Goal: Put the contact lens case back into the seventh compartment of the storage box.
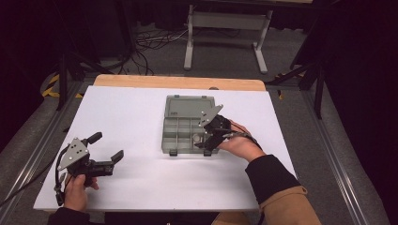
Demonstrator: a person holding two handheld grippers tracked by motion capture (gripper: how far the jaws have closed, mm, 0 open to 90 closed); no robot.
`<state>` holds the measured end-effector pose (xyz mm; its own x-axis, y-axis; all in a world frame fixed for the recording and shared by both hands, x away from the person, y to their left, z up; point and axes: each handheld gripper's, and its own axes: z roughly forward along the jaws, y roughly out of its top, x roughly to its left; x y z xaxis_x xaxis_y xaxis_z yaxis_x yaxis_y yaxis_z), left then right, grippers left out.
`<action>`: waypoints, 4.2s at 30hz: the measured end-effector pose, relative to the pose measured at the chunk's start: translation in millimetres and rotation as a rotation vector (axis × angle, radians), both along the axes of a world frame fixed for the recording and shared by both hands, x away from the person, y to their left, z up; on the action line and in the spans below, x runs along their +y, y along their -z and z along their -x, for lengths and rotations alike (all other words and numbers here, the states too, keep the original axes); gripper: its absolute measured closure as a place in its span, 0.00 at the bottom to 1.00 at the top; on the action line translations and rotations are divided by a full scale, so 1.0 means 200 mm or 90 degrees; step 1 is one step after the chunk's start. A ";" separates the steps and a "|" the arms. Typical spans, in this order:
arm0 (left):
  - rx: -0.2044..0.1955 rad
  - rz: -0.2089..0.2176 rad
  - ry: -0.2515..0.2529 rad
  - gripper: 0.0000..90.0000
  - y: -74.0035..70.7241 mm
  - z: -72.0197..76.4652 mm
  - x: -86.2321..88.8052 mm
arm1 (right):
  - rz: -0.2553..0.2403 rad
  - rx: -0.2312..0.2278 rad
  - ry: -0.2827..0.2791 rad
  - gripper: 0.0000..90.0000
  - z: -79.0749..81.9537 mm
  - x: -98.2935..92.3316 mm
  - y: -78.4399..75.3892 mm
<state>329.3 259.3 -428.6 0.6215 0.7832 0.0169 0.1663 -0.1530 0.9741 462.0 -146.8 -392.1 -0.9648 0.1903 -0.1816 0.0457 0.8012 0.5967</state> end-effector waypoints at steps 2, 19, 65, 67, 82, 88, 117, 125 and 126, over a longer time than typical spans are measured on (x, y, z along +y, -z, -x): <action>0.000 0.000 0.000 0.01 0.00 0.00 0.00 | -0.009 0.000 0.004 0.12 0.00 -0.01 -0.01; -0.001 0.001 -0.001 0.01 0.00 0.00 0.00 | -0.053 -0.010 0.011 0.05 0.05 -0.02 -0.08; 0.001 0.004 -0.001 0.01 -0.01 -0.01 -0.01 | -0.230 -0.059 0.137 0.02 0.43 -0.31 -0.15; 0.001 0.005 -0.001 0.01 -0.01 -0.01 -0.01 | -0.243 -0.060 0.145 0.02 0.44 -0.33 -0.15; -0.001 0.005 0.000 0.01 -0.01 -0.01 -0.01 | -0.307 -0.063 0.169 0.02 0.51 -0.46 -0.02; 0.000 0.006 0.000 0.01 -0.01 -0.01 -0.01 | -0.325 -0.061 0.180 0.02 0.54 -0.51 0.03; -0.005 -0.004 0.005 0.01 0.01 -0.01 -0.02 | -0.347 -0.051 0.254 0.00 0.61 -0.63 0.29; 0.005 0.005 0.001 0.01 0.02 -0.02 -0.01 | -0.339 -0.050 0.258 0.00 0.61 -0.63 0.29; 0.004 0.010 0.001 0.01 0.02 -0.02 -0.01 | -0.332 -0.050 0.260 0.00 0.60 -0.63 0.29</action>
